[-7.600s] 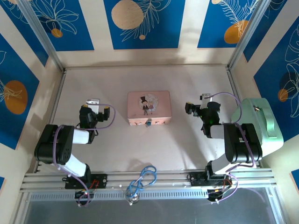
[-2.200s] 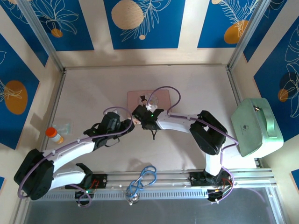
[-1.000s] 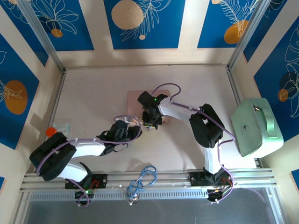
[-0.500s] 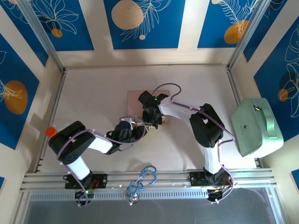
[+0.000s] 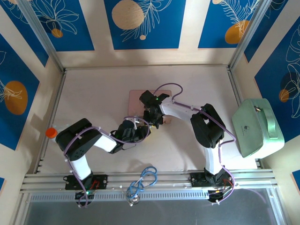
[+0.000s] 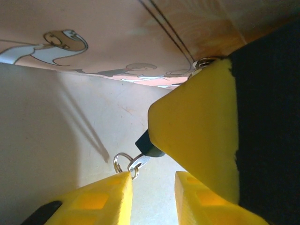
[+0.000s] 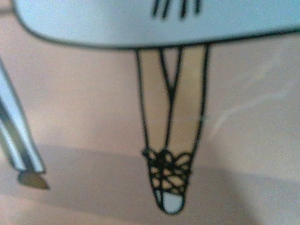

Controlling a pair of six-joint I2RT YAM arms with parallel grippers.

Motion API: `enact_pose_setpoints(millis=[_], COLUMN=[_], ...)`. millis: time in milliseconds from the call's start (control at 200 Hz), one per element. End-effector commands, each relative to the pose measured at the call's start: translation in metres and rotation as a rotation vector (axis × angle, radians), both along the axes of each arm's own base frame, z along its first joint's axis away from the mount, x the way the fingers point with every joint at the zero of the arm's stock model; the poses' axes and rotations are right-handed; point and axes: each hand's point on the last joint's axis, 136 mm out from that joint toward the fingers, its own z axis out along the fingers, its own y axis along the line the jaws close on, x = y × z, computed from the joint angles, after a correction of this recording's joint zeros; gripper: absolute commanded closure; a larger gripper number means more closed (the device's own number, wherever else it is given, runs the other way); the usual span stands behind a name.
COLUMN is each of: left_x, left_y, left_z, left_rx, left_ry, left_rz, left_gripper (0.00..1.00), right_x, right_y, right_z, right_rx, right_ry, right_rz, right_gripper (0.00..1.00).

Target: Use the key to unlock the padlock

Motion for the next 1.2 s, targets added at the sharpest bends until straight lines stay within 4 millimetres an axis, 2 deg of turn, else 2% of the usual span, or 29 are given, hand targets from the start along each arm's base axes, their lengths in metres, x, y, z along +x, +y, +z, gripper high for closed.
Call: enact_pose_setpoints(millis=[0,105,170,255,320,405,645,830,1000,1080,1196], left_x=[0.006,0.007,0.007,0.007,0.009,0.013,0.022,0.024,0.024,0.025,0.026], left_y=[-0.009,-0.008,-0.003,0.014,0.02,0.015,-0.003,-0.008,-0.008,-0.008,-0.011], left_z=[0.013,0.013,0.009,0.001,0.002,0.001,0.003,0.011,0.015,0.016,0.018], left_rx=[-0.039,-0.034,-0.011,0.086,0.132,0.152,0.085,0.036,0.024,0.022,0.018], left_ry=[-0.032,-0.032,-0.019,0.001,-0.015,-0.022,-0.054,-0.082,-0.096,-0.097,-0.099], left_rz=[-0.011,-0.006,0.008,0.061,0.075,0.061,0.037,0.031,0.034,0.034,0.025], left_gripper=[0.73,0.72,0.63,0.51,0.49,0.58,0.57,0.67,0.71,0.76,0.93], right_x=[-0.024,-0.023,-0.023,-0.024,-0.025,-0.026,-0.026,-0.026,-0.027,-0.027,-0.028], right_y=[0.0,0.001,0.001,0.0,0.0,0.001,0.002,0.004,0.005,0.004,0.004], right_z=[-0.005,-0.005,-0.004,-0.003,-0.002,-0.002,-0.003,-0.005,-0.006,-0.005,-0.004], right_rx=[-0.005,0.0,-0.001,-0.006,-0.001,0.008,0.021,0.028,0.031,0.028,0.026], right_ry=[0.103,0.103,0.104,0.11,0.116,0.124,0.129,0.133,0.136,0.136,0.133], right_rz=[0.019,0.019,0.019,0.018,0.016,0.017,0.013,0.015,0.012,0.009,0.009], right_gripper=[0.8,0.8,0.8,0.8,0.8,0.8,0.8,0.8,0.8,0.79,0.77])
